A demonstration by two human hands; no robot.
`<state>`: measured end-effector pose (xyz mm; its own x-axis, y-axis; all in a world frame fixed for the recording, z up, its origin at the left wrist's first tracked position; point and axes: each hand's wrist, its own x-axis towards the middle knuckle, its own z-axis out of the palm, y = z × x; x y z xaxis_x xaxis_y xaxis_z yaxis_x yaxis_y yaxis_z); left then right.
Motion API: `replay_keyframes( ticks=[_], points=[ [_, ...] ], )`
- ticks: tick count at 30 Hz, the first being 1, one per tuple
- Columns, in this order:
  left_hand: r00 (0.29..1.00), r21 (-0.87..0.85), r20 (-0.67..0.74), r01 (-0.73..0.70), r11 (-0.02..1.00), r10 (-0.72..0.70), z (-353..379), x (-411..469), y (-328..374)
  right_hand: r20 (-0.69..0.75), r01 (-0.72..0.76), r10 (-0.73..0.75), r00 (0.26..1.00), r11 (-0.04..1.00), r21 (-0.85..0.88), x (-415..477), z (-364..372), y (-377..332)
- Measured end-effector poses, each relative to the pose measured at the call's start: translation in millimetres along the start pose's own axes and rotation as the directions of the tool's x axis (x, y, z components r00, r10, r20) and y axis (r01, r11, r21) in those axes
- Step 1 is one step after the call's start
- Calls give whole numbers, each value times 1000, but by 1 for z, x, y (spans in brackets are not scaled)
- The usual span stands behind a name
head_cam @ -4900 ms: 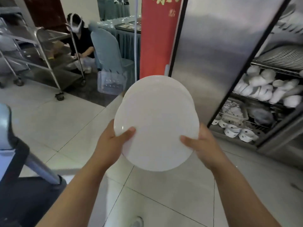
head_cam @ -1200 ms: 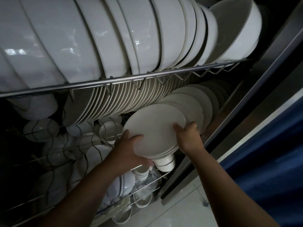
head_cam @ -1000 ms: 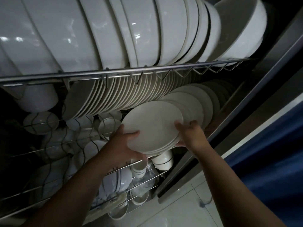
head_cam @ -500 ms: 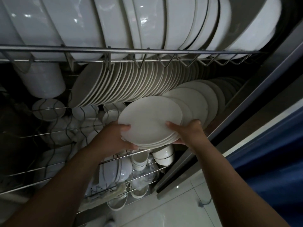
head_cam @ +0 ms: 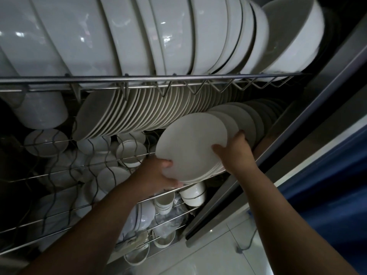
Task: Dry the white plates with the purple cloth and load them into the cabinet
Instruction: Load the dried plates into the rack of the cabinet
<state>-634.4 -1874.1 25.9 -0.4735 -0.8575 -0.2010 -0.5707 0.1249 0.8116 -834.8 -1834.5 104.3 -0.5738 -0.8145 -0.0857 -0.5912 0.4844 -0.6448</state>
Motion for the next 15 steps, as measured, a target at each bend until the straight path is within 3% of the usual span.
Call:
replay_keyframes(
  ticks=[9,15],
  points=[
    [1000,172,5,-31,985,31,-3,-2,-17,-6,23,-24,1000,989,-144,-23,27,11],
    [996,296,65,-78,952,61,-15,-9,-17,28,42,-39,999,993,-109,-28,27,14]
  ],
)
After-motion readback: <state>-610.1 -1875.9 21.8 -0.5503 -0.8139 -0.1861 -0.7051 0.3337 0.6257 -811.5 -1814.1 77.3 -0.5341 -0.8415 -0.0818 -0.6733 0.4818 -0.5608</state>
